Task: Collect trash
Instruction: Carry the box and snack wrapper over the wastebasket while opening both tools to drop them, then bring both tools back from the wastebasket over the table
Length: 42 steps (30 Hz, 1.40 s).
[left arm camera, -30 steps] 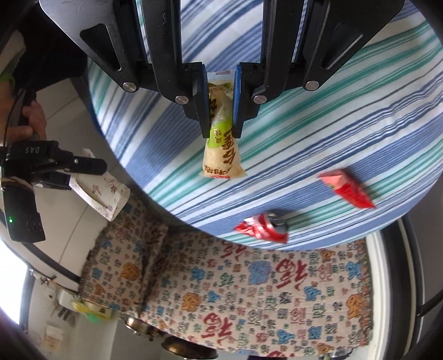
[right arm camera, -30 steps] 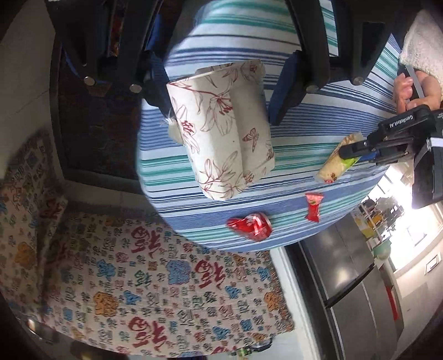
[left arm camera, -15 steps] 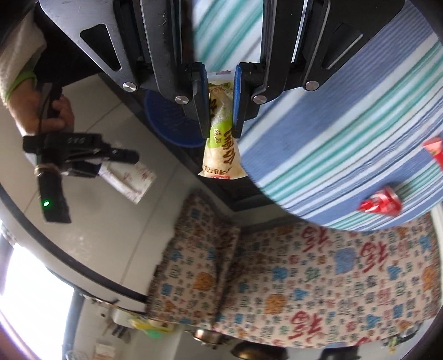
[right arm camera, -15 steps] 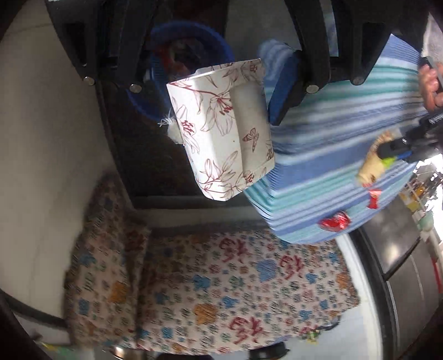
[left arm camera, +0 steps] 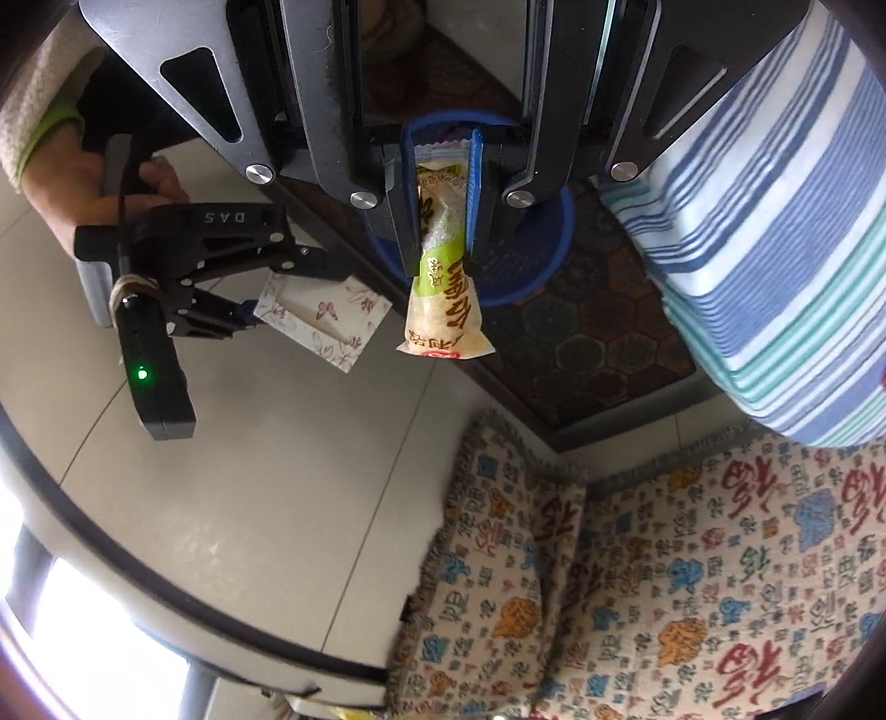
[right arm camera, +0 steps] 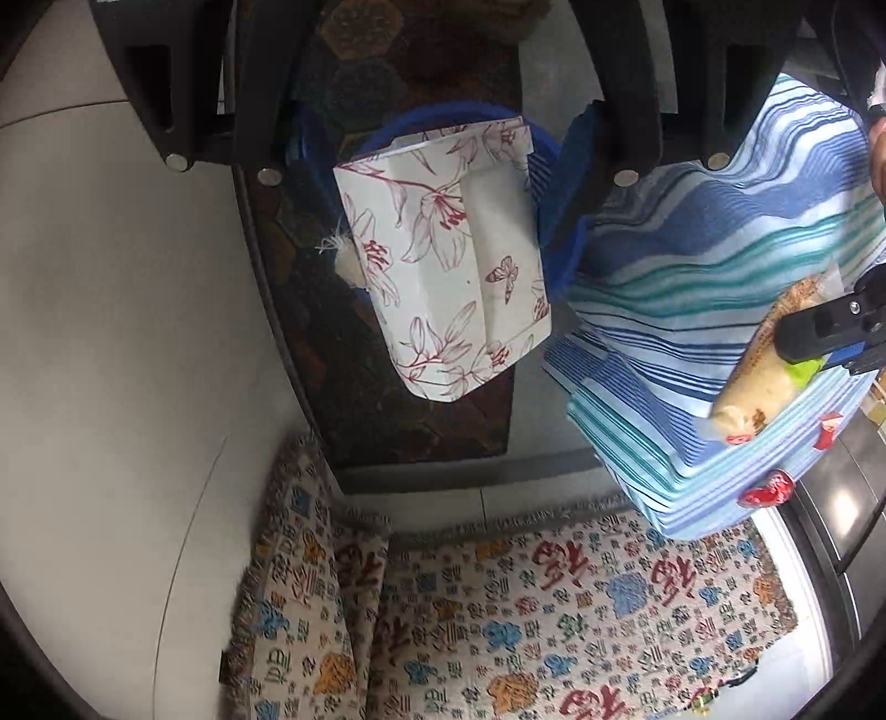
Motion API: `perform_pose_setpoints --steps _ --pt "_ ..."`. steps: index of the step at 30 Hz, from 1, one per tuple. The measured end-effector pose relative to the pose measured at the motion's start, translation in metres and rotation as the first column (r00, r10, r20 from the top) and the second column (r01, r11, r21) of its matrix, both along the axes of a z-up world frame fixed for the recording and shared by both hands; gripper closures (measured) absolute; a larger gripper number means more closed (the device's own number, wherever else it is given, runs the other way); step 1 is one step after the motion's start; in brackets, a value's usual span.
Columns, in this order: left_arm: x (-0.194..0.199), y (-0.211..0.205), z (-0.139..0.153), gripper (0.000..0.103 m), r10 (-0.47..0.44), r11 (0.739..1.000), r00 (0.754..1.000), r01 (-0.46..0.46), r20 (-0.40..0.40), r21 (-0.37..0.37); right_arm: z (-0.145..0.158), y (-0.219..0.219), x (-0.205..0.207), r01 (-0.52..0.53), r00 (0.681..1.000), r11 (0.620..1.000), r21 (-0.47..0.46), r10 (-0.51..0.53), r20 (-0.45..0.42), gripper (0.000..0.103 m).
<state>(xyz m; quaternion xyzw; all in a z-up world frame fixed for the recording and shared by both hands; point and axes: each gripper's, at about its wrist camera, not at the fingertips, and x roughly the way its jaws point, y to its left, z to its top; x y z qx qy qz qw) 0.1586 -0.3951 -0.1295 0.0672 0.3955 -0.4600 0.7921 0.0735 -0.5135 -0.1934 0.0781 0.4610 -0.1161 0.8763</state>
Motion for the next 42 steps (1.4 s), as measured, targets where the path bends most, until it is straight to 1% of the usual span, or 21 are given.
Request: perform_pose_setpoints --steps 7,10,12,15,17,18,19,20,22,25,27,29,31,32,34,36,38,39,40,41,42 --pt "0.013 -0.025 -0.027 0.09 -0.01 0.999 0.999 0.011 -0.032 0.036 -0.016 -0.007 0.01 -0.013 0.999 1.0 0.006 0.014 -0.04 0.034" --pt "0.019 -0.036 -0.038 0.09 -0.027 0.998 0.999 0.028 -0.037 0.048 -0.02 -0.008 0.014 -0.014 0.999 1.0 0.007 0.014 -0.044 0.033" --pt "0.023 -0.04 -0.043 0.09 -0.03 0.998 0.999 0.032 -0.043 0.054 -0.022 -0.009 0.017 -0.016 0.999 1.0 0.003 0.016 -0.044 0.031" --pt "0.03 -0.048 -0.052 0.088 -0.033 0.997 0.998 0.036 -0.051 0.069 -0.026 -0.012 0.018 -0.015 0.999 1.0 -0.017 0.014 -0.047 0.03" --pt "0.036 -0.052 -0.057 0.075 -0.029 0.997 0.998 0.033 -0.063 0.071 -0.028 -0.012 0.02 -0.024 0.999 0.999 -0.043 0.022 -0.045 0.029" --pt "0.038 -0.054 -0.059 0.055 -0.028 0.997 0.998 0.032 -0.065 0.065 -0.028 -0.013 0.021 -0.033 0.999 0.998 -0.047 0.031 -0.043 0.029" --pt "0.04 -0.055 -0.059 0.042 -0.022 0.998 0.998 0.026 -0.056 0.062 -0.028 -0.013 0.021 -0.037 0.999 0.998 -0.046 0.035 -0.042 0.029" --pt "0.039 -0.054 -0.059 0.039 -0.019 0.998 0.999 0.022 -0.045 0.058 -0.028 -0.014 0.021 -0.036 0.999 0.998 -0.045 0.034 -0.041 0.029" --pt "0.04 -0.053 -0.057 0.038 -0.018 0.998 0.999 0.02 -0.042 0.052 -0.025 -0.017 0.02 -0.029 0.999 0.998 -0.059 0.027 -0.037 0.029" --pt "0.041 -0.044 -0.05 0.038 -0.003 1.0 0.999 0.005 -0.053 0.03 -0.013 -0.019 0.018 -0.007 1.0 0.996 -0.089 0.007 -0.001 0.029" --pt "0.038 -0.031 -0.036 0.037 0.01 1.0 0.999 -0.009 -0.046 0.008 -0.001 -0.021 0.018 0.014 0.999 0.994 -0.106 -0.01 0.039 0.029" --pt "0.034 -0.013 -0.019 0.03 0.024 1.0 0.999 -0.025 -0.029 -0.01 0.015 -0.018 0.017 0.033 0.995 0.993 -0.116 -0.022 0.098 0.029" --pt "0.026 0.014 0.002 0.02 0.047 0.998 0.999 -0.046 0.005 -0.03 0.03 -0.01 0.019 0.039 0.989 0.991 -0.131 -0.02 0.147 0.029" --pt "0.023 0.03 0.011 0.018 0.058 0.998 0.998 -0.057 0.025 -0.034 0.038 -0.003 0.021 0.038 0.984 0.989 -0.14 -0.013 0.177 0.029" --pt "0.02 0.065 0.022 0.01 0.09 0.996 0.994 -0.088 0.066 -0.03 0.051 0.014 0.026 0.024 0.975 0.987 -0.159 0.012 0.222 0.029" --pt "0.021 0.103 0.026 0.007 0.141 0.99 0.984 -0.142 0.105 -0.005 0.061 0.041 0.034 -0.01 0.964 0.983 -0.181 0.057 0.259 0.029" --pt "0.026 0.135 0.024 0.006 0.2 0.978 0.971 -0.206 0.129 0.037 0.068 0.07 0.043 -0.059 0.954 0.98 -0.191 0.112 0.277 0.029" --pt "0.031 0.154 0.02 0.006 0.24 0.966 0.96 -0.251 0.143 0.067 0.07 0.085 0.049 -0.092 0.949 0.977 -0.192 0.145 0.281 0.029" --pt "0.035 0.172 0.015 0.006 0.278 0.951 0.948 -0.294 0.154 0.092 0.071 0.106 0.056 -0.136 0.941 0.971 -0.196 0.189 0.282 0.029" --pt "0.04 0.19 0.008 0.006 0.323 0.932 0.933 -0.343 0.162 0.119 0.072 0.123 0.061 -0.169 0.934 0.965 -0.201 0.222 0.281 0.029" --pt "0.047 0.21 0.001 0.006 0.373 0.906 0.913 -0.397 0.165 0.146 0.071 0.141 0.067 -0.206 0.926 0.958 -0.202 0.258 0.276 0.029"
